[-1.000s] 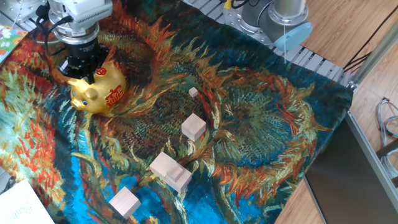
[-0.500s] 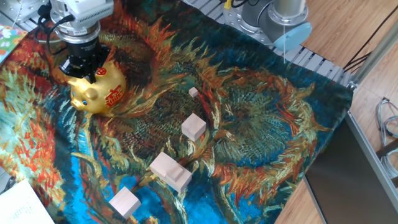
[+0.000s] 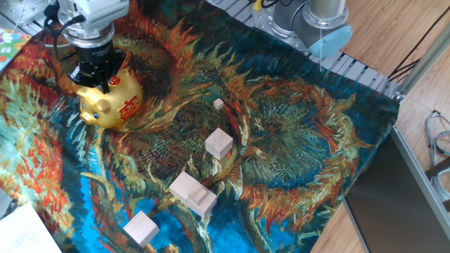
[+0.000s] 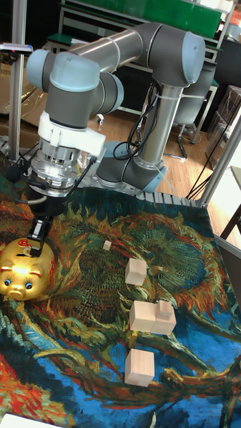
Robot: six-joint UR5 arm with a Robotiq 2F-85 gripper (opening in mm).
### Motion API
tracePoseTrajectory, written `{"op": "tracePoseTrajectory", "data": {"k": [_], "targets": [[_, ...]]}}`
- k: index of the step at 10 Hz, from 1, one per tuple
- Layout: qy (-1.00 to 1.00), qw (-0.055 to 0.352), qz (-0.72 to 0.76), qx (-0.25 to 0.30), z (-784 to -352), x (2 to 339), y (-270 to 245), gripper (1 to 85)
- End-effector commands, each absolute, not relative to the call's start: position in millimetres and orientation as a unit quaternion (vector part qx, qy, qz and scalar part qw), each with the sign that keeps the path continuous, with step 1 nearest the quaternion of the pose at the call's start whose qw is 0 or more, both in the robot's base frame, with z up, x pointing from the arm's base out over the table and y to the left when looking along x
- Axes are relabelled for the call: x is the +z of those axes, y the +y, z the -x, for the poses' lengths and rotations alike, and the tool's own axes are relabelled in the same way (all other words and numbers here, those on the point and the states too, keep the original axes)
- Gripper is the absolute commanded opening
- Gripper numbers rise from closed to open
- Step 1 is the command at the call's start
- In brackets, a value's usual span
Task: Drop coins into a piggy bank
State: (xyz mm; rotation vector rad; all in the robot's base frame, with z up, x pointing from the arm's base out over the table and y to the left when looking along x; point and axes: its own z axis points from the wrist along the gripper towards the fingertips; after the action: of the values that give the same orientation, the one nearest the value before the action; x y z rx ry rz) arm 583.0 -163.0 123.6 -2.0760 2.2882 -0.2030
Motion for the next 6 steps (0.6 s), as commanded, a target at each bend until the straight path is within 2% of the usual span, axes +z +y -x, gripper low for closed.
{"op": "tracePoseTrajectory", "data": {"k": [1,6], "targets": [[0.742,0.031,0.667,-0.059,-582.9,124.8,-160.5,1.3],[0.743,0.03,0.666,-0.056,-581.6,123.7,-160.3,1.3]]}}
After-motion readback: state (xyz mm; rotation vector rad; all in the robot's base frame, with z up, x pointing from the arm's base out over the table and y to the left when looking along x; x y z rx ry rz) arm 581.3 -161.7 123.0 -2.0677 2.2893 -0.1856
